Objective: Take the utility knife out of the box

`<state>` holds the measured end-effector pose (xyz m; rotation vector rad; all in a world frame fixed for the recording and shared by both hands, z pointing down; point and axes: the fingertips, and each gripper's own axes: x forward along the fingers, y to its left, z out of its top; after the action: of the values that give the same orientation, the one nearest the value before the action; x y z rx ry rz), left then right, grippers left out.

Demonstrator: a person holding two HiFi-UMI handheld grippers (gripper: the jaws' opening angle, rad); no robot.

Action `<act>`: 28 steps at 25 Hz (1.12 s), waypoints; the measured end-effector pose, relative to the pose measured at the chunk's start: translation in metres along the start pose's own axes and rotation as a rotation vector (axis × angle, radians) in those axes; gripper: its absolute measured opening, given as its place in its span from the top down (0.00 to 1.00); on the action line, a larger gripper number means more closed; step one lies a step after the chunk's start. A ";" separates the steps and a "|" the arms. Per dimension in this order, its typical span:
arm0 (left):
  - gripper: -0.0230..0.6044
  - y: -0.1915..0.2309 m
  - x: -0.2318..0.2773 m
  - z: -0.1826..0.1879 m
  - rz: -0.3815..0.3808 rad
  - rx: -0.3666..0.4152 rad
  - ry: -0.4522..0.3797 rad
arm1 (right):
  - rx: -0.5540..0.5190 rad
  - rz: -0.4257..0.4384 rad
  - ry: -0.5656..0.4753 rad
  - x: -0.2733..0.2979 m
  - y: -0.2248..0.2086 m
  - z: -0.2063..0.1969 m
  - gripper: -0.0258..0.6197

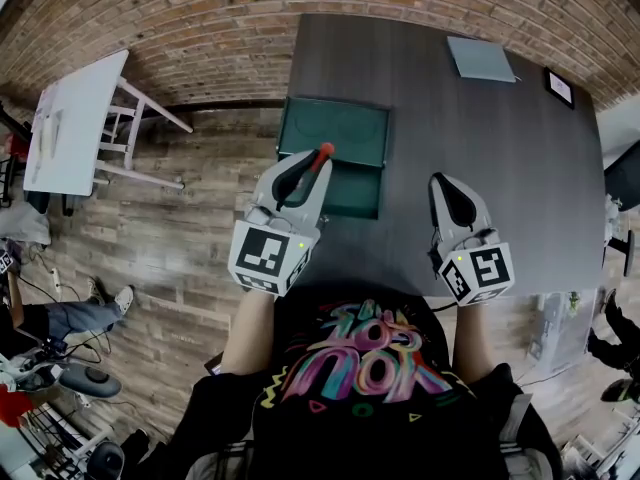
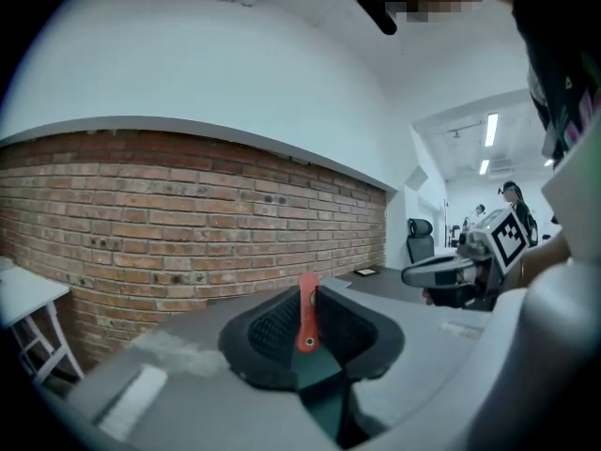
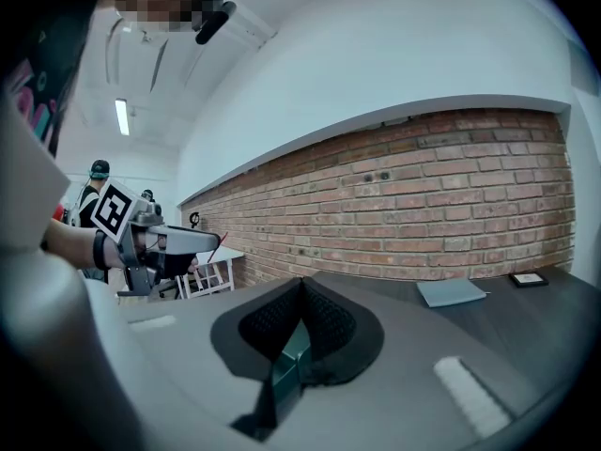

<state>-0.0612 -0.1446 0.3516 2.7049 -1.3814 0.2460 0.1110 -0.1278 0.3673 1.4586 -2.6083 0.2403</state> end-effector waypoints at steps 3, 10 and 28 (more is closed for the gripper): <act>0.88 0.002 -0.005 0.000 0.012 -0.076 -0.031 | -0.003 0.002 -0.003 0.002 0.000 0.003 0.96; 0.88 0.009 -0.011 -0.008 0.018 -0.149 -0.050 | -0.001 0.006 -0.012 0.008 -0.001 0.008 0.96; 0.88 0.017 -0.008 -0.015 0.007 -0.151 -0.022 | 0.015 -0.009 -0.029 0.011 0.002 0.008 0.96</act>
<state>-0.0813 -0.1456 0.3653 2.5879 -1.3565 0.1073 0.1029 -0.1372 0.3614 1.4892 -2.6275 0.2405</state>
